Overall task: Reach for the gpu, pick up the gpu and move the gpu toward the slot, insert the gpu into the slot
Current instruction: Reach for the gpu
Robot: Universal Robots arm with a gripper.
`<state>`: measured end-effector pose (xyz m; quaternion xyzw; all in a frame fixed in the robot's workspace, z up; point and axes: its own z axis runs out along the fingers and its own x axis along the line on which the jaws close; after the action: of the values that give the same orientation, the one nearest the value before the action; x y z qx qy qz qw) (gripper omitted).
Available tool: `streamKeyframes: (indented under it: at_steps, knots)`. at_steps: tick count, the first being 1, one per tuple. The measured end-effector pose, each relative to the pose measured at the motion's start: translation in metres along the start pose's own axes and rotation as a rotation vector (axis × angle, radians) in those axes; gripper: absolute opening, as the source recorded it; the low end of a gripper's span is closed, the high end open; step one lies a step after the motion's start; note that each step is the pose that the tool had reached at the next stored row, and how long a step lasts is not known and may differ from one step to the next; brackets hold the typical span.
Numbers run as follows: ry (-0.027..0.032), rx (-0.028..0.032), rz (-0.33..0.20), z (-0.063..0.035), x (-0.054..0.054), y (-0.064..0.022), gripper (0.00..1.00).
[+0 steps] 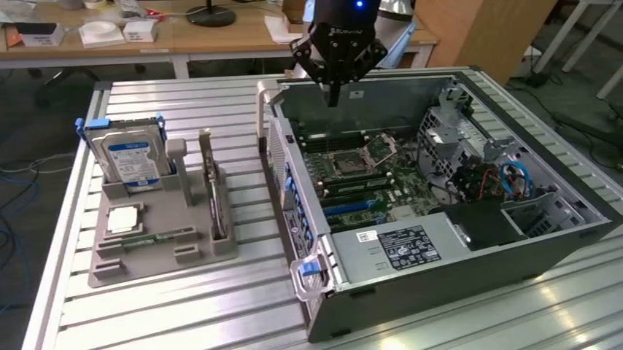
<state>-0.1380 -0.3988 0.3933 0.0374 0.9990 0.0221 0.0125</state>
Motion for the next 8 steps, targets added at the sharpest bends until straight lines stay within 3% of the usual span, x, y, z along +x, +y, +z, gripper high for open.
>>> streamKeyframes:
  at_steps: [8]
  knots:
    - [0.0, 0.0, 0.0, -0.0005, 0.024, -0.0018, 0.1]
